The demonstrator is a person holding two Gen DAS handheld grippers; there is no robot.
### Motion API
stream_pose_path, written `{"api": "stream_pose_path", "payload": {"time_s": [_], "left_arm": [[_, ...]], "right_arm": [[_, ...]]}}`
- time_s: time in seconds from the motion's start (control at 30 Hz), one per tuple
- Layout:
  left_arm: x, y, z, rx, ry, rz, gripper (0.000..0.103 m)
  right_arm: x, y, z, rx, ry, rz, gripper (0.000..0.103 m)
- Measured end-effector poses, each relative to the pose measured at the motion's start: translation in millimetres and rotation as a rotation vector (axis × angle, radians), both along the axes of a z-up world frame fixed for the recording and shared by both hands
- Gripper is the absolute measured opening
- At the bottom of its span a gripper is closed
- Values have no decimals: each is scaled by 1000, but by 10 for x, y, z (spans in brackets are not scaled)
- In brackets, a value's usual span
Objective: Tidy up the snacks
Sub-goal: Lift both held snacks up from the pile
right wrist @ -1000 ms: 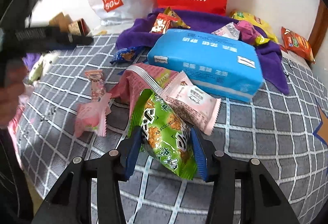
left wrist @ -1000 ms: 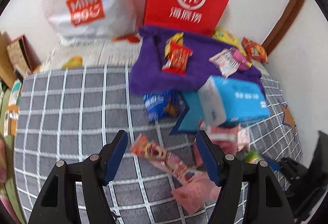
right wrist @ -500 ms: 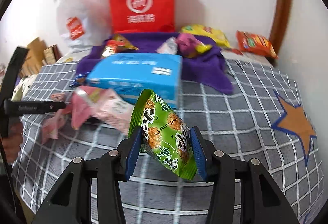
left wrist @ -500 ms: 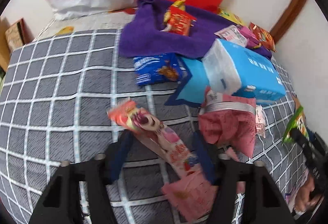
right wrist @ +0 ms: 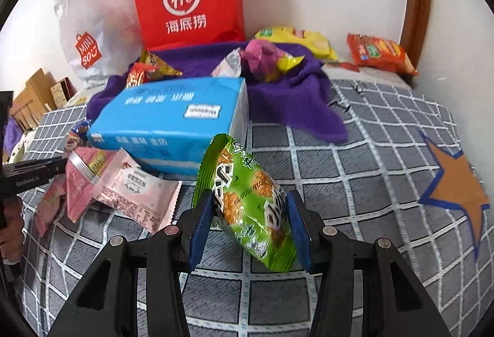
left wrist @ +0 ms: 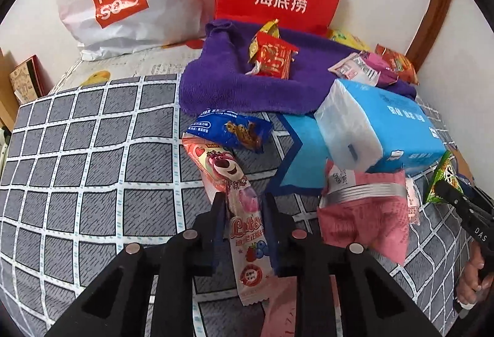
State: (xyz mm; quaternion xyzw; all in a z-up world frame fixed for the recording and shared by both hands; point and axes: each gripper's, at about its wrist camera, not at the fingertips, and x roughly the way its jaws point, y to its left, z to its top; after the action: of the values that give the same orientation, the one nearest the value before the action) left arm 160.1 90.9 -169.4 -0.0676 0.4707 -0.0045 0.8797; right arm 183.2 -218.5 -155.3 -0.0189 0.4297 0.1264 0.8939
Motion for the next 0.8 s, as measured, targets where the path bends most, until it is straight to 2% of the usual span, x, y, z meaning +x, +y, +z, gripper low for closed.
{"api": "stream_pose_path", "payload": {"time_s": [0.07, 0.27, 0.53, 0.8], "left_arm": [[-33, 15, -12, 2, -30, 12, 24], [-46, 29, -10, -15, -38, 38, 24], [-37, -30, -12, 25, -35, 37, 24], [-35, -32, -14, 34, -35, 44, 23]], "right_arm": [[-21, 25, -18, -14, -19, 9, 48], [27, -8, -70, 22, 15, 17, 51], [74, -62, -121, 72, 49, 10, 56], [53, -27, -104, 36, 29, -6, 54]]}}
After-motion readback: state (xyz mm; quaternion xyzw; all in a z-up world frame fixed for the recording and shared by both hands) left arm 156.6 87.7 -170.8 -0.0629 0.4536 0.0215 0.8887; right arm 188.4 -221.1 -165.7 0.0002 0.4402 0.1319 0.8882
